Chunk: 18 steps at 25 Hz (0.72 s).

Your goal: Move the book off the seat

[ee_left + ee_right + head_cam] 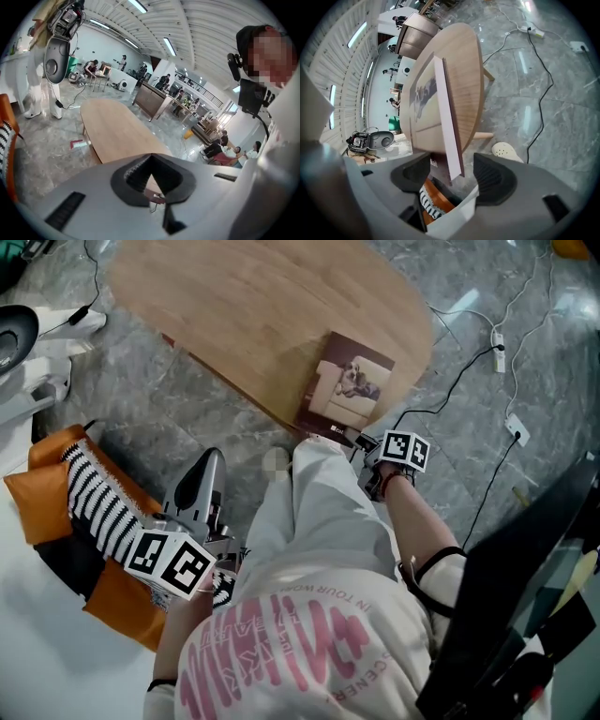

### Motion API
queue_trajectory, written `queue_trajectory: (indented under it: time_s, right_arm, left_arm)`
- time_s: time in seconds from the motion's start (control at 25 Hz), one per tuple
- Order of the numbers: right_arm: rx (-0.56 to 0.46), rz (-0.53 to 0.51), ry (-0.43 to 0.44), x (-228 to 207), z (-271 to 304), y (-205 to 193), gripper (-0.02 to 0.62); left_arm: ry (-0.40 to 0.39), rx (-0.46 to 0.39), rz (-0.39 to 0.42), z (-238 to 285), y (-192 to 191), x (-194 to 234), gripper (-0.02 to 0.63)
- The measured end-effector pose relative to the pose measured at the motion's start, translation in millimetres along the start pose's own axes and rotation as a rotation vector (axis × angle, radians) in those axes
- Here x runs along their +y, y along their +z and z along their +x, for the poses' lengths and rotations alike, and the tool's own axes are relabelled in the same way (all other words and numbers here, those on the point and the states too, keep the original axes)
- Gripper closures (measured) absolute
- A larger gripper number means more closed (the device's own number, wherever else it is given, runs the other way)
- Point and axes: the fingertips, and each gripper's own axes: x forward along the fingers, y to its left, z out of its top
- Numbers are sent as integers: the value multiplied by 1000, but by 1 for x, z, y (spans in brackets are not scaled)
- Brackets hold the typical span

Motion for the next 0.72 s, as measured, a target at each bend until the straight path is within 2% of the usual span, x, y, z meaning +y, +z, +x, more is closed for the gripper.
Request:
queue_trajectory:
  time_s: [0.36, 0.52, 0.6, 0.72]
  right_arm:
    - [-83, 70, -62, -7, -20, 12, 313]
    - [-139, 90, -60, 1, -35, 20, 313]
    - [-168, 106, -16, 14, -44, 23, 313]
    - [-234, 110, 122, 54, -57, 44, 314]
  left_arm:
    - [-17, -29, 7, -14, 9, 6, 597]
    - [-33, -49, 13, -23, 17, 6, 597]
    - [-42, -57, 17, -29, 21, 5, 597]
    - [-67, -96, 31, -35, 33, 5, 597]
